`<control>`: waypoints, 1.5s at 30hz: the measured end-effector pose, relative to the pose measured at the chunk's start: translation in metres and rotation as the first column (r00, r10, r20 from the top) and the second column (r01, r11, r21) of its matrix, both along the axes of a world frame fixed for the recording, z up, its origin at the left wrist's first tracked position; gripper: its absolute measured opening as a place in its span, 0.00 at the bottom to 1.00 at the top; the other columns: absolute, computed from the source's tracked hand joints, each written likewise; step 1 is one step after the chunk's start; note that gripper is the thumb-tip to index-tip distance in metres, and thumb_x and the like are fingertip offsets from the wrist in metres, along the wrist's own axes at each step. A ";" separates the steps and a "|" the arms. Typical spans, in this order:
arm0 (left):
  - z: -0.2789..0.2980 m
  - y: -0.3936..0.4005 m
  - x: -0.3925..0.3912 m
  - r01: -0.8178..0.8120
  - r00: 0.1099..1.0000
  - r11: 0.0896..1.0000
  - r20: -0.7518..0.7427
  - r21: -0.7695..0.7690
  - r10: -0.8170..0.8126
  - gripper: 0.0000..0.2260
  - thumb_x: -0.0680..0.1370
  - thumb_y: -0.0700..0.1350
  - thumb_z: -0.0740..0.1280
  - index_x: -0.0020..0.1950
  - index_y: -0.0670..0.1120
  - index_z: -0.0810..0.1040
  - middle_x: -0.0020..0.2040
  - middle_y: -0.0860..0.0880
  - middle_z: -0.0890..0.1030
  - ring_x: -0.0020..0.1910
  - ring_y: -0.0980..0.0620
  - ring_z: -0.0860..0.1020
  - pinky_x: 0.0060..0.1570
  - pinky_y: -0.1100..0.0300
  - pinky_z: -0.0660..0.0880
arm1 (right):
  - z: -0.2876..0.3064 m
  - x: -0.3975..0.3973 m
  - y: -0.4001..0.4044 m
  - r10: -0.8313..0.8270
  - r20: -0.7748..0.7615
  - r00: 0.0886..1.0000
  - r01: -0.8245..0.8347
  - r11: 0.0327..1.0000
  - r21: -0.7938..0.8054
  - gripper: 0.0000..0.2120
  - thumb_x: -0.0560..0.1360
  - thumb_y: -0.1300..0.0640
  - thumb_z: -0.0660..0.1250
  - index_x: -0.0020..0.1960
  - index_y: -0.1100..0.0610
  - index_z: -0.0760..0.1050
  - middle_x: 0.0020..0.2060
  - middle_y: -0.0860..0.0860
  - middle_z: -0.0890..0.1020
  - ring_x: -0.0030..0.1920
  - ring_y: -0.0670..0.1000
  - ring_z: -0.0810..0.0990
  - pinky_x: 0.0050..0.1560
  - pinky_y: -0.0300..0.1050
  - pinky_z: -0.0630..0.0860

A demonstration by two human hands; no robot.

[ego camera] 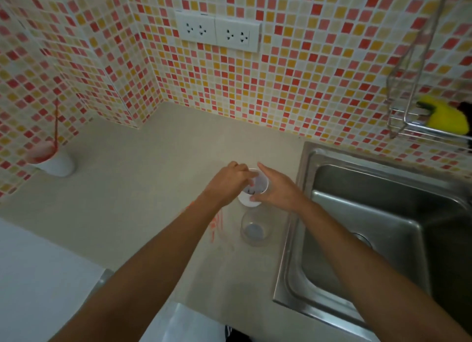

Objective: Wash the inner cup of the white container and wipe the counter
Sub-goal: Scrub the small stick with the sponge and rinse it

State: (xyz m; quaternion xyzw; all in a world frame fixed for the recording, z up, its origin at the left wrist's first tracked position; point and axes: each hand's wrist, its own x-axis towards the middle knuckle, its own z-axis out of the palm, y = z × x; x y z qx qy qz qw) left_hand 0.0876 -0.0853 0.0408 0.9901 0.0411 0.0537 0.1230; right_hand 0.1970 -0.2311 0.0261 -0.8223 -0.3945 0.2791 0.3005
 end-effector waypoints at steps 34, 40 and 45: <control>0.086 -0.118 0.089 0.021 0.973 0.844 0.204 -0.536 0.106 0.07 0.77 0.44 0.69 0.53 0.46 0.83 0.43 0.55 0.81 0.40 0.65 0.76 0.42 0.80 0.69 | 0.187 0.106 -0.167 -0.745 0.364 0.558 0.474 0.647 0.597 0.10 0.76 0.61 0.64 0.56 0.58 0.79 0.52 0.54 0.82 0.52 0.52 0.79 0.55 0.45 0.75; 0.082 -0.168 0.114 -0.029 0.975 0.798 0.157 -0.602 0.155 0.06 0.76 0.43 0.70 0.52 0.46 0.83 0.44 0.51 0.84 0.40 0.64 0.78 0.41 0.80 0.70 | 0.169 0.183 -0.178 -0.540 0.437 0.719 0.564 0.821 0.087 0.23 0.77 0.46 0.62 0.70 0.51 0.66 0.65 0.57 0.74 0.63 0.62 0.72 0.60 0.54 0.72; 0.081 -0.199 0.122 -0.103 0.964 0.750 0.118 -0.653 0.236 0.05 0.76 0.41 0.70 0.50 0.47 0.83 0.42 0.55 0.82 0.40 0.65 0.77 0.40 0.80 0.71 | 0.167 0.209 -0.173 -0.556 0.460 0.693 0.654 0.752 -0.076 0.20 0.77 0.53 0.63 0.68 0.49 0.64 0.58 0.57 0.75 0.59 0.61 0.70 0.46 0.50 0.69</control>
